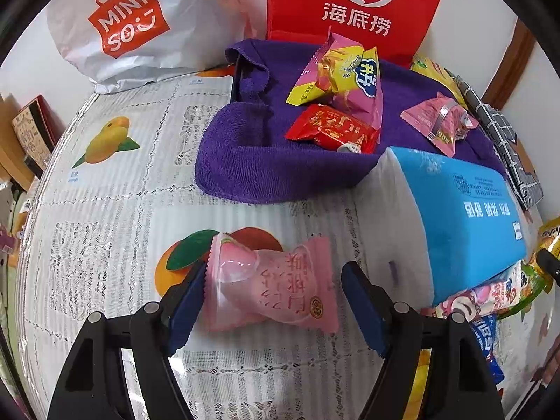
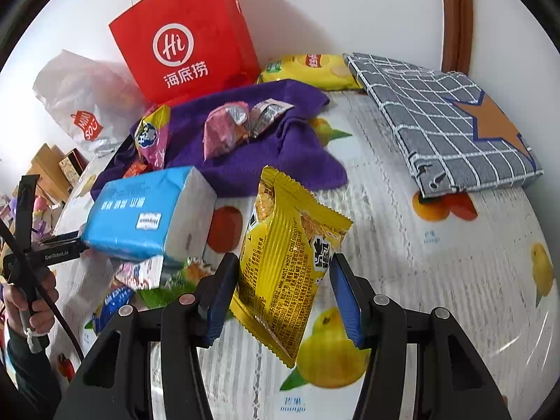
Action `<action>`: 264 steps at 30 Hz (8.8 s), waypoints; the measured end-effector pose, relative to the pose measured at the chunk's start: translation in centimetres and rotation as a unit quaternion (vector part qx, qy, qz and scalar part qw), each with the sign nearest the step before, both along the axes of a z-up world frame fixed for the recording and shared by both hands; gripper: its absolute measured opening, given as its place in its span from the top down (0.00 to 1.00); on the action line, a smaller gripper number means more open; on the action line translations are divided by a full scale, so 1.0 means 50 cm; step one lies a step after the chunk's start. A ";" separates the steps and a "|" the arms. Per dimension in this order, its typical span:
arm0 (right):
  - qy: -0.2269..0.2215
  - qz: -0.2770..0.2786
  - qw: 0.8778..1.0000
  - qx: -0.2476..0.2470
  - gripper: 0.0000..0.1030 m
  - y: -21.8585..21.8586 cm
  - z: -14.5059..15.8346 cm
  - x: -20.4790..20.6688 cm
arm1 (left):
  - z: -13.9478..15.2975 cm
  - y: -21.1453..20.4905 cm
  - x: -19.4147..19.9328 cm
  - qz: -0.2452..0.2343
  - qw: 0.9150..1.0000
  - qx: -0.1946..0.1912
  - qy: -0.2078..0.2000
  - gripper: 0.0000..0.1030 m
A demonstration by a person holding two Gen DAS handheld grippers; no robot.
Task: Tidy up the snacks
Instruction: 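Grasp the yellow chip bag with the right tool while the left grasps the pink wrapped candy, then lift the pink candy with the left tool while the right lifts the yellow chip bag, then carry the pink candy with the left tool while the right carries the yellow bag over the towel, then open the right tool dropping the yellow bag while the left drops the pink candy onto the towel, then move both open tools back toward the green snack bag on the bed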
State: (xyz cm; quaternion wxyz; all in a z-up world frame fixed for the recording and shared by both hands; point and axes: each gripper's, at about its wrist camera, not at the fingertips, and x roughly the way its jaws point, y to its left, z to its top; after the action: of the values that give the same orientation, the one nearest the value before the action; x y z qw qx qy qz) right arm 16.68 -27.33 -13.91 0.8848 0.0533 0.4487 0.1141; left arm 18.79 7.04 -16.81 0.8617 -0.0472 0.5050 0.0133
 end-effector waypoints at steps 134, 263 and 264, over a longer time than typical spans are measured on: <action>-0.055 0.064 0.996 -0.028 0.50 0.173 0.145 0.351 | 0.218 -0.046 0.243 0.018 0.995 -0.002 -0.094 0.56; -0.033 0.027 0.998 -0.043 0.36 0.133 0.009 -0.066 | 0.192 -0.019 -0.137 0.013 0.996 -0.009 -0.082 0.26; -0.032 0.027 0.998 -0.047 0.36 0.135 0.003 -0.065 | 0.186 -0.019 -0.141 0.013 0.997 -0.006 -0.081 0.26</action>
State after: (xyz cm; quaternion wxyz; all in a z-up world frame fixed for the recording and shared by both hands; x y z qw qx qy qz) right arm 13.45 -20.56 -13.78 0.8967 -0.0037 0.4265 0.1184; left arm 11.72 6.09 -7.50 0.8993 -0.0600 0.4327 0.0179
